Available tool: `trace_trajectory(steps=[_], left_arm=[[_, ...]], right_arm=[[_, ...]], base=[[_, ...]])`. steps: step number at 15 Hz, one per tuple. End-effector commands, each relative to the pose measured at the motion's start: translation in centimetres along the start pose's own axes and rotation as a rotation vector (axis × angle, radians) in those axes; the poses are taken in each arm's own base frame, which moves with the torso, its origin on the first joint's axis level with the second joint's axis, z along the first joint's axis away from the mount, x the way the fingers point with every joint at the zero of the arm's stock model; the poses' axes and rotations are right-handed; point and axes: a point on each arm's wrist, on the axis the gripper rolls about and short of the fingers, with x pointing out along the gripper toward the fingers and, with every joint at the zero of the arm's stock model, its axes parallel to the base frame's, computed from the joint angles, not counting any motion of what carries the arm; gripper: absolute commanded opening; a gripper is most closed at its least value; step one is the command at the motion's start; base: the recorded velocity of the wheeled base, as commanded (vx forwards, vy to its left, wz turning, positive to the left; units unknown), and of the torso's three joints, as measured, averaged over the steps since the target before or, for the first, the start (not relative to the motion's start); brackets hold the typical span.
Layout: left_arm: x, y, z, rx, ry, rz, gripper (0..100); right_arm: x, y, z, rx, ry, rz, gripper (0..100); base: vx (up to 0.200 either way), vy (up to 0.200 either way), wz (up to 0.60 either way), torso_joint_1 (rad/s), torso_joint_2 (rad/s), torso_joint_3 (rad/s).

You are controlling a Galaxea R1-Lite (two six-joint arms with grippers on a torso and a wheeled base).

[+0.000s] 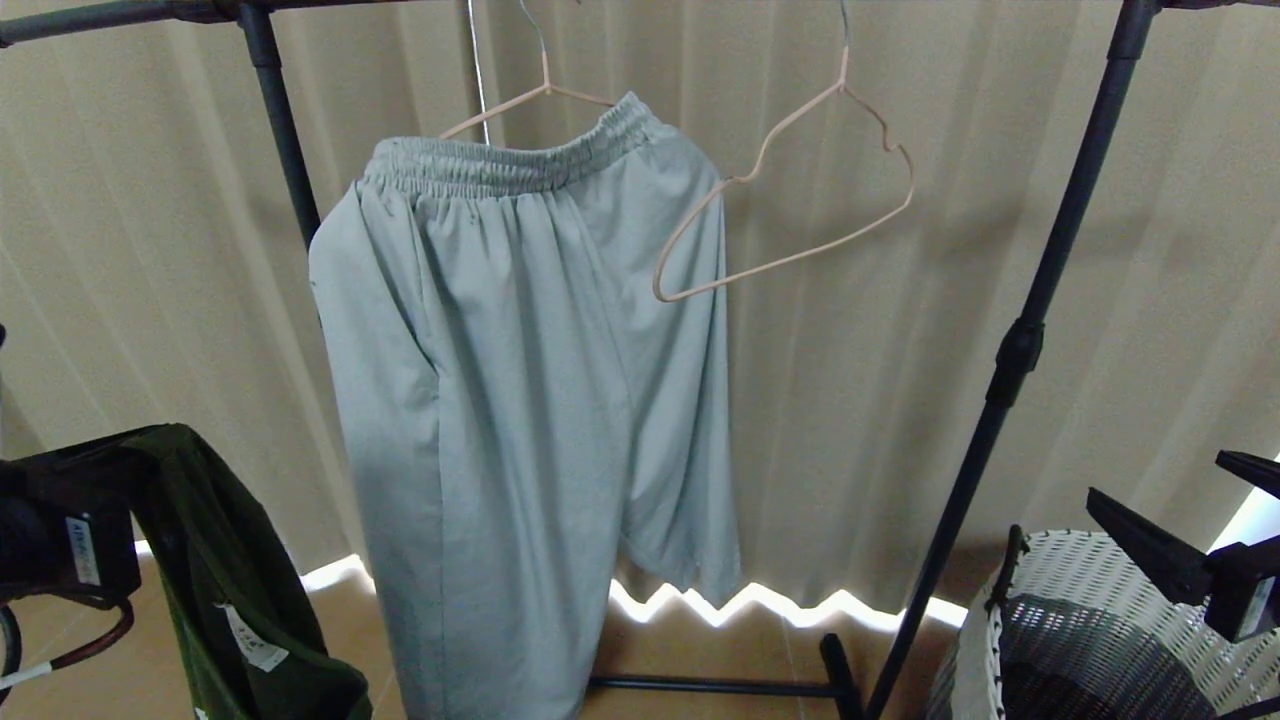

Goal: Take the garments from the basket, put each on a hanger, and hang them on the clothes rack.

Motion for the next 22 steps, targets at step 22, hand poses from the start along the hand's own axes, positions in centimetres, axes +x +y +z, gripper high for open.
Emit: trace_trajectory(steps=[22], left_arm=[[-0.4,0.2,0.0,-0.001,-0.017,-0.002,0]], right_arm=[[-0.4,0.2,-1.5,-0.005,0.038,0.032,100]], base=[[0.000,0.000,0.00,0.000,0.00,0.000]])
